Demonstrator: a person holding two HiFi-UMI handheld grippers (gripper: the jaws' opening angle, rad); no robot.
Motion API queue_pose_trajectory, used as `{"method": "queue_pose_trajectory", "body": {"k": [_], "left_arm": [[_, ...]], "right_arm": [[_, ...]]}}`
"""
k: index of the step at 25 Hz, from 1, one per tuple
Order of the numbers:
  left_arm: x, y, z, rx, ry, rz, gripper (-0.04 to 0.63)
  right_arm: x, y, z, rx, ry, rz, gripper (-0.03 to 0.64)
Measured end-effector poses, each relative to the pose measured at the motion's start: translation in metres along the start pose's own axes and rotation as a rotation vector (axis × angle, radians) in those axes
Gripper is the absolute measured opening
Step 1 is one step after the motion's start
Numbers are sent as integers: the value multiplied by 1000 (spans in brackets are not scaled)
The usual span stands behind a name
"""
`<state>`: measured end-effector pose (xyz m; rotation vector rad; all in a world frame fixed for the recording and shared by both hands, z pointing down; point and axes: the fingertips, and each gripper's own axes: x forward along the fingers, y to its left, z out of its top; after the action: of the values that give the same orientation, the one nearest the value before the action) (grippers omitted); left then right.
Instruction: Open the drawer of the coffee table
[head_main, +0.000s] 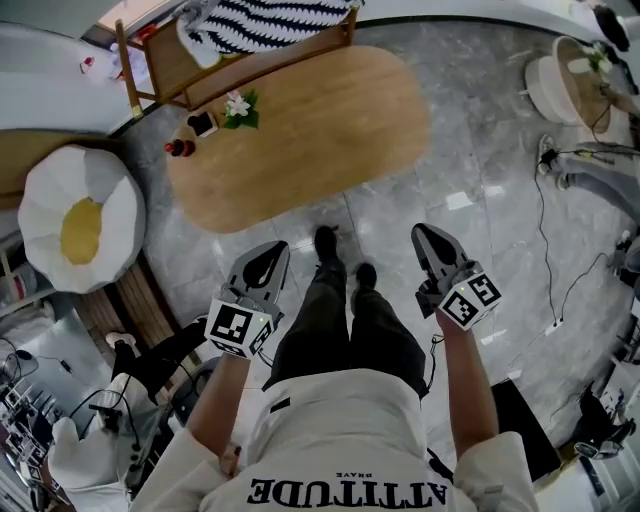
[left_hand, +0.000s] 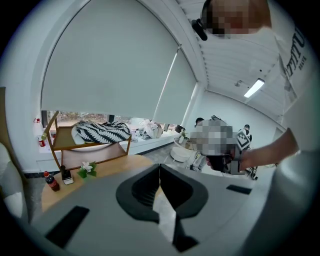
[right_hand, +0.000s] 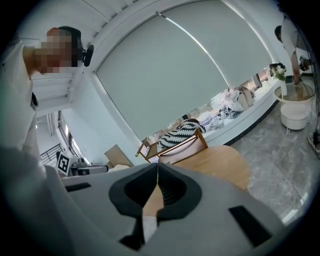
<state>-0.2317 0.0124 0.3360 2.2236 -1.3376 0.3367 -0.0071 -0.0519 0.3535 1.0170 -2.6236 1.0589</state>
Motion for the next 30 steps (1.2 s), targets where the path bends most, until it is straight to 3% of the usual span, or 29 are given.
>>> {"method": "queue_pose_trajectory", "body": {"k": [12,15,20,27,30], "left_arm": [[46,32,-25,-49,47,-37,20],[56,32,-30,-53,51,-33,20],[77,26,-30,4,25,-51,20],[111,20,-48,11,22,-14,20],[127,17,-64,13,33,4,20]], "right_arm": [[44,-52,-25,110,5,-85,20],[50,-64,-32,126,21,-78,21],[55,-82,-53,147,71,-45,21],[66,-121,-85,169,151,-6,23],[72,-139,-102,177,186,14,72]]}}
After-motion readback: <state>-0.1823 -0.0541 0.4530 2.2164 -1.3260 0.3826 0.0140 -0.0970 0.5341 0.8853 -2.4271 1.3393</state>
